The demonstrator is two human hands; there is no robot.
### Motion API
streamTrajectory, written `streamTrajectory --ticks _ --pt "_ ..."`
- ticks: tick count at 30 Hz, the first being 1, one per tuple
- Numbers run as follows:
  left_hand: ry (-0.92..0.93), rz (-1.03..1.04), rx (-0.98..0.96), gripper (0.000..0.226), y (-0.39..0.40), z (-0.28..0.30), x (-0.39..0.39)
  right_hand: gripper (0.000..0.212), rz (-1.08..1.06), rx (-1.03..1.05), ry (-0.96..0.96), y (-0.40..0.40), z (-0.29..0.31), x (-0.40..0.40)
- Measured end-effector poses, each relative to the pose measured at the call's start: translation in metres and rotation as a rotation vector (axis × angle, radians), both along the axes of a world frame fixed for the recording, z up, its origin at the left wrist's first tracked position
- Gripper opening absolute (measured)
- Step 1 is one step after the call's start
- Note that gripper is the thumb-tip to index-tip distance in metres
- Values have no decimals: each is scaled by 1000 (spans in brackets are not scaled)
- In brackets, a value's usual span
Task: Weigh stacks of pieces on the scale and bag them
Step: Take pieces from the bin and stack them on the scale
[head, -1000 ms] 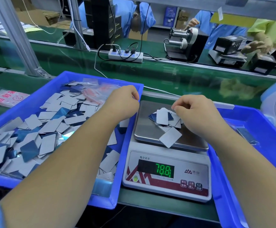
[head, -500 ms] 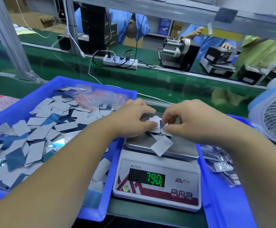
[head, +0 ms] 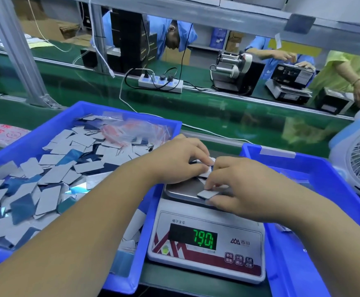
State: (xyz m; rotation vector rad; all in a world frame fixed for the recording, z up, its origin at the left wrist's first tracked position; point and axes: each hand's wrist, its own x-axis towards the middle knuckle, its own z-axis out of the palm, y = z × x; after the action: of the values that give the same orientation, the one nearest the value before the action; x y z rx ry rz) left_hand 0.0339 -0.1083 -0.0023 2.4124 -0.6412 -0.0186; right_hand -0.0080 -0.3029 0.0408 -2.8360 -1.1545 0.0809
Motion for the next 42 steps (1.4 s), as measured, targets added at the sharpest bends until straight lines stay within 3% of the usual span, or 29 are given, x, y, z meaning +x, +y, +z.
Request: streamTrajectory --ticks 5,9,12,17,21,26,31,42 --pt "2 1 -27 18 3 -3 1 17 -7 202 52 -9 12 17" --pt "131 28 -217 41 5 -4 1 3 -153 335 98 -10 5 40" --pt "170 64 -327 30 6 -3 1 8 -218 414 143 -8 -7 51" --pt "76 268 -81 12 8 4 1 33 -269 401 36 -8 -23 56" --pt "169 282 175 64 3 9 -3 61 -363 280 146 -17 -17 57" --pt "195 197 274 63 -6 13 -7 53 -443 177 224 -16 -16 55" --pt "203 142 281 61 -7 14 -6 58 -522 252 357 -13 -15 52" --pt "167 143 119 57 -13 16 -10 63 -544 300 399 -12 -14 45"
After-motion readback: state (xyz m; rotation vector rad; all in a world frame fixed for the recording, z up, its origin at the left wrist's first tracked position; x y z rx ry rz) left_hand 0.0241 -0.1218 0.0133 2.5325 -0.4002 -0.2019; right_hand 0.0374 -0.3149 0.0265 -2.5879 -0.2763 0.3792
